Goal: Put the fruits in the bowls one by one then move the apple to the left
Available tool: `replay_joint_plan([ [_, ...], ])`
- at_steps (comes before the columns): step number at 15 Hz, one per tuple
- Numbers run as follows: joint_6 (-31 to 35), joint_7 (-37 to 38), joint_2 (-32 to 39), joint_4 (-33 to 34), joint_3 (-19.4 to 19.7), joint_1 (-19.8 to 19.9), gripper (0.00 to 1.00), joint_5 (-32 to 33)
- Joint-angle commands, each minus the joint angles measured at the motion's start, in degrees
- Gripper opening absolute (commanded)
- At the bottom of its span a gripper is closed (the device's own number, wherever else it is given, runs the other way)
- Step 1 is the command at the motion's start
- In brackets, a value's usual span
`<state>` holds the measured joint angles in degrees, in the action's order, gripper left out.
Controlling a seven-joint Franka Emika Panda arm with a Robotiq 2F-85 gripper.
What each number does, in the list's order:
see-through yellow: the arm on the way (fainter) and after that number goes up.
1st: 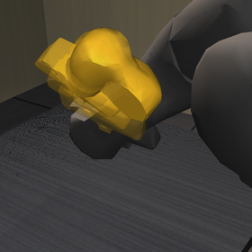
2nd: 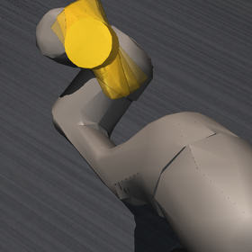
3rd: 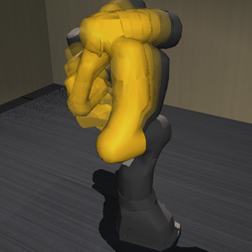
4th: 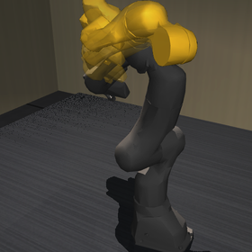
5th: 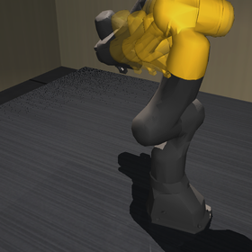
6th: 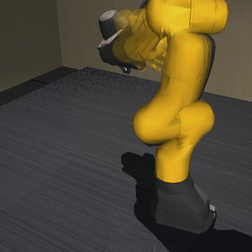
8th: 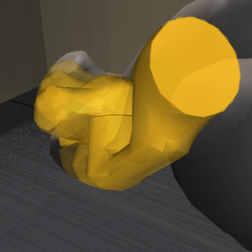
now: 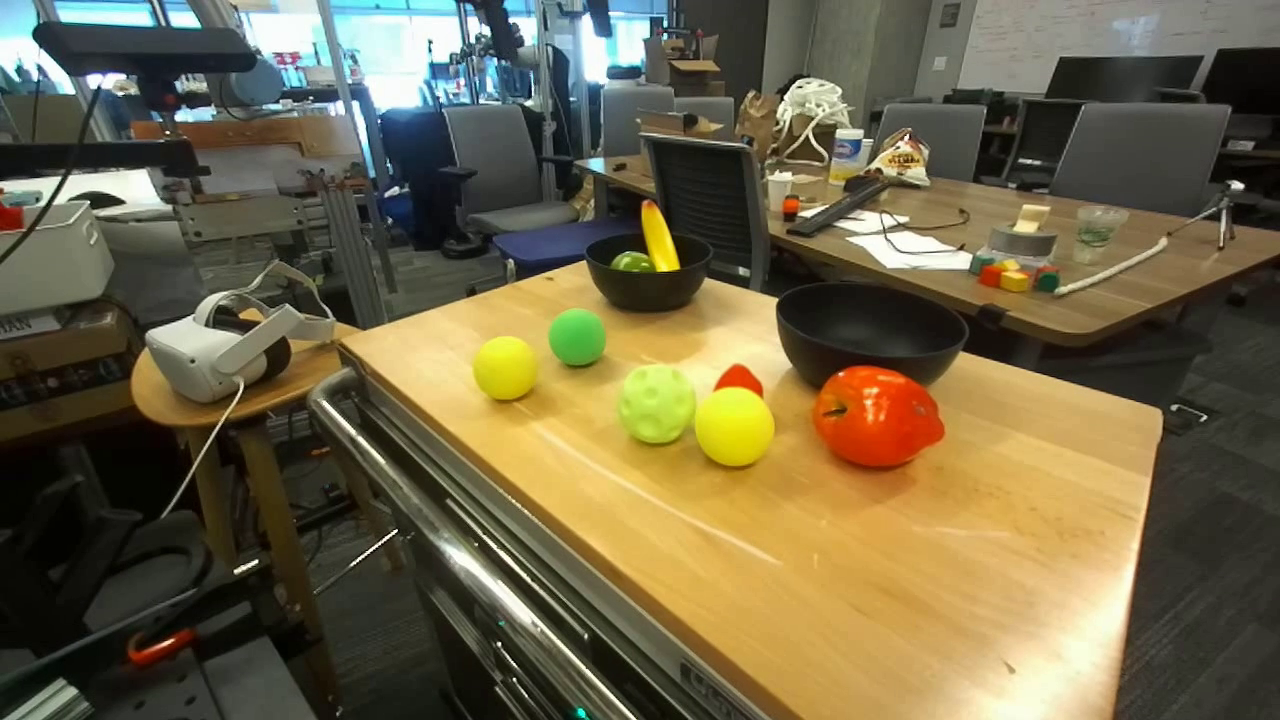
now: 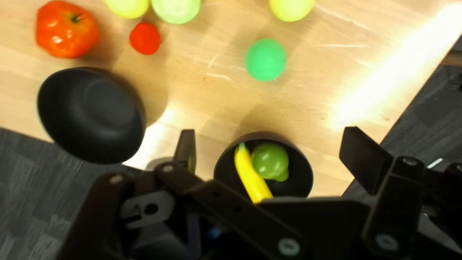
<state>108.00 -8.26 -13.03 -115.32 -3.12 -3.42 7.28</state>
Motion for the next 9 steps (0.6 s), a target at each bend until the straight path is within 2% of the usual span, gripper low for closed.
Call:
replay_joint_plan([
  [1,2.8,2.6,-5.8,-11.2,1.9,-0.1,1.0,-9.5],
  [2,3.3,1.1,-6.7,-12.6,2.3,-0.2,1.0,-11.5],
  [3,0.8,1.2,-2.1,-7.2,1.3,0.1,1.0,-7.9],
  [7,1.8,1.2,-4.6,-11.2,2.0,0.1,1.0,-10.1],
  [9,9.6,3.9,-5.0,-14.2,0.5,0.3,1.0,-7.3],
])
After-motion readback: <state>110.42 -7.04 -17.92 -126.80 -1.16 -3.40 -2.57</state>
